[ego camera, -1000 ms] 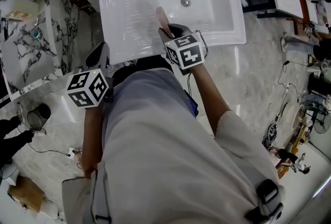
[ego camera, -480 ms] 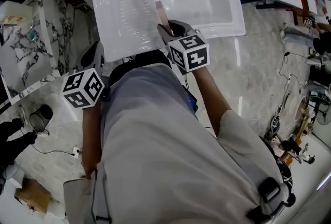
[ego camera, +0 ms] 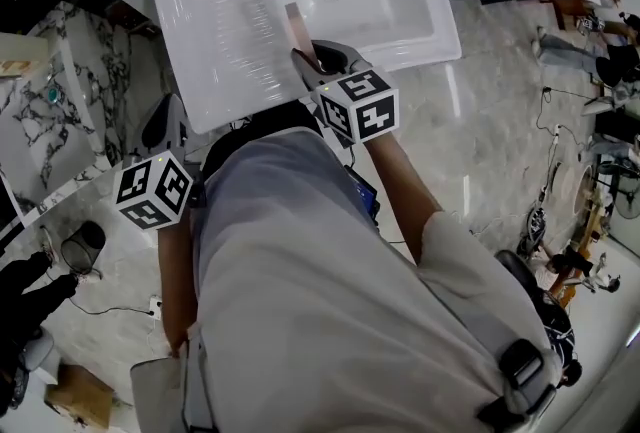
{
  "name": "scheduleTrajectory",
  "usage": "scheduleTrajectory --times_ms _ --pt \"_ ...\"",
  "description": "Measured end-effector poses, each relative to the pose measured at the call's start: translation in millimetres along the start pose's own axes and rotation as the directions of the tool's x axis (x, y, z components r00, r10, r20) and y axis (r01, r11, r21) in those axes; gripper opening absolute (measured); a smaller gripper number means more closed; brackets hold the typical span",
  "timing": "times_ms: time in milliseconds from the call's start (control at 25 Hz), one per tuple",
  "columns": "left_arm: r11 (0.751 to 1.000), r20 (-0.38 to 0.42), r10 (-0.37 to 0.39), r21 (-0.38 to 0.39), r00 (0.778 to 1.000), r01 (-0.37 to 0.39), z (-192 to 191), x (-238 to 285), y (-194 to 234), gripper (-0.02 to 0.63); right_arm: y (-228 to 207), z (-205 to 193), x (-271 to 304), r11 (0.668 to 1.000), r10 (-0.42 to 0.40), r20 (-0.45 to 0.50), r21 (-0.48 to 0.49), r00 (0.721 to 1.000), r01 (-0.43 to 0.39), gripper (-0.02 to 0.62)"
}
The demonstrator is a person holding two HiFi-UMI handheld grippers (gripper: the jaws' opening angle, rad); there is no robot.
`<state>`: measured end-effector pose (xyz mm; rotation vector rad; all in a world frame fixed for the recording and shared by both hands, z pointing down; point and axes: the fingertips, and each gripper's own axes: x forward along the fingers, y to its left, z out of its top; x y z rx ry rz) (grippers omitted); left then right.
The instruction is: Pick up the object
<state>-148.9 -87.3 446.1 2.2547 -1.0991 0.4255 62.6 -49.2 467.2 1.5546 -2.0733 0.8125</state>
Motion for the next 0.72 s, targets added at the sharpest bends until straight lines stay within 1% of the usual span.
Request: scheduleTrajectory --times_ms 80,480,720 --pt "1.0 0.007 -0.002 0.002 1.0 0.002 2.0 1.1 -1.1 0.0 -0.6 1.6 -2.0 1.0 -0.001 0.004 -0.008 1.0 0.001 0.087" --pt "1.0 -0.006 -0.017 -0.012 1.0 0.017 -1.4 1.7 0.0 0.0 3.0 4.9 -4.8 1.0 0.0 0.016 -0.023 1.0 0.001 0.086" --pt "1.0 -0.014 -0.025 -0.011 1.0 0.025 -1.9 1.8 -3.5 0.0 2.5 7.2 -6.3 0.998 -0.015 0.015 -0.056 1.0 0.016 0.086"
